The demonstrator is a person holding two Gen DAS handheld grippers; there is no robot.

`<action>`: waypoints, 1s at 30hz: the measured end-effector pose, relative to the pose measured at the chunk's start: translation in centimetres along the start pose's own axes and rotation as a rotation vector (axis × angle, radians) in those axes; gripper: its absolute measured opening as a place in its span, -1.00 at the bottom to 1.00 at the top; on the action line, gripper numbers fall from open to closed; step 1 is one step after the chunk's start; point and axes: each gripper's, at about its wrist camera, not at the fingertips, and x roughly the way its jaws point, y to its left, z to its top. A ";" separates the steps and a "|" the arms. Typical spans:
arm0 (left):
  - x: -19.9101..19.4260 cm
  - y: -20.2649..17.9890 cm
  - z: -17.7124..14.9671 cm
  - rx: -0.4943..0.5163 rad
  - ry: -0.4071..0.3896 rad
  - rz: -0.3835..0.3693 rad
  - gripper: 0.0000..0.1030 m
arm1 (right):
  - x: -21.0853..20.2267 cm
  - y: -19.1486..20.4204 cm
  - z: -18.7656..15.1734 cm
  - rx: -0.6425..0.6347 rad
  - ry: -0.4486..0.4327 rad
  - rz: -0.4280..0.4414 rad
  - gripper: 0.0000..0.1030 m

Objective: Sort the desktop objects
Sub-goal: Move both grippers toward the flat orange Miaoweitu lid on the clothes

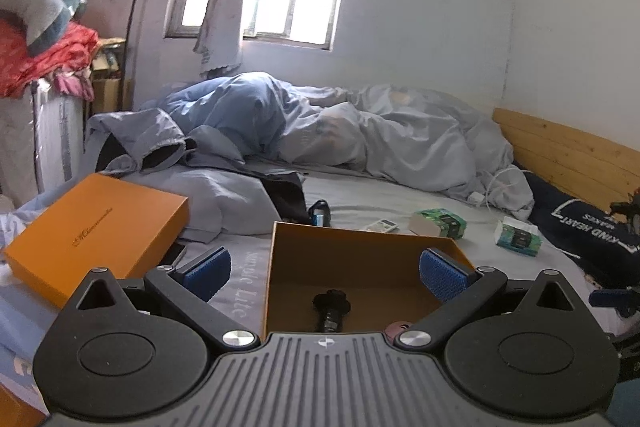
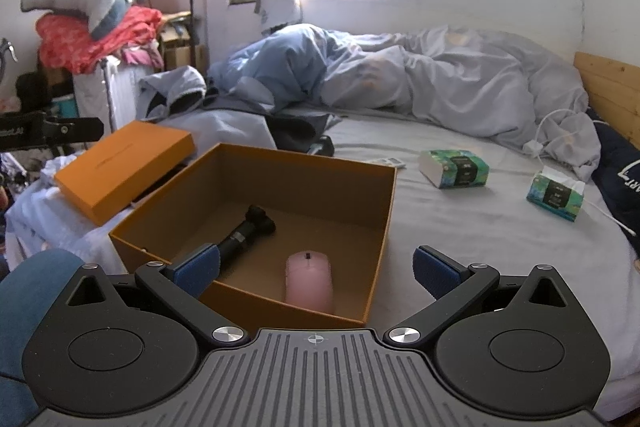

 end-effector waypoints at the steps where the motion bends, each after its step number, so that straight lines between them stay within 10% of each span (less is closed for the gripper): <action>1: 0.0 0.1 0.0 -0.008 0.002 0.001 1.00 | 0.0 0.0 0.0 0.001 0.000 0.002 1.00; 16: 1.0 2.3 0.1 -0.093 0.026 0.068 1.00 | 1.3 0.8 1.4 -0.022 0.009 0.083 1.00; 30: 0.9 6.6 1.4 -0.235 0.007 0.239 1.00 | 4.9 2.2 10.0 -0.105 -0.039 0.204 1.00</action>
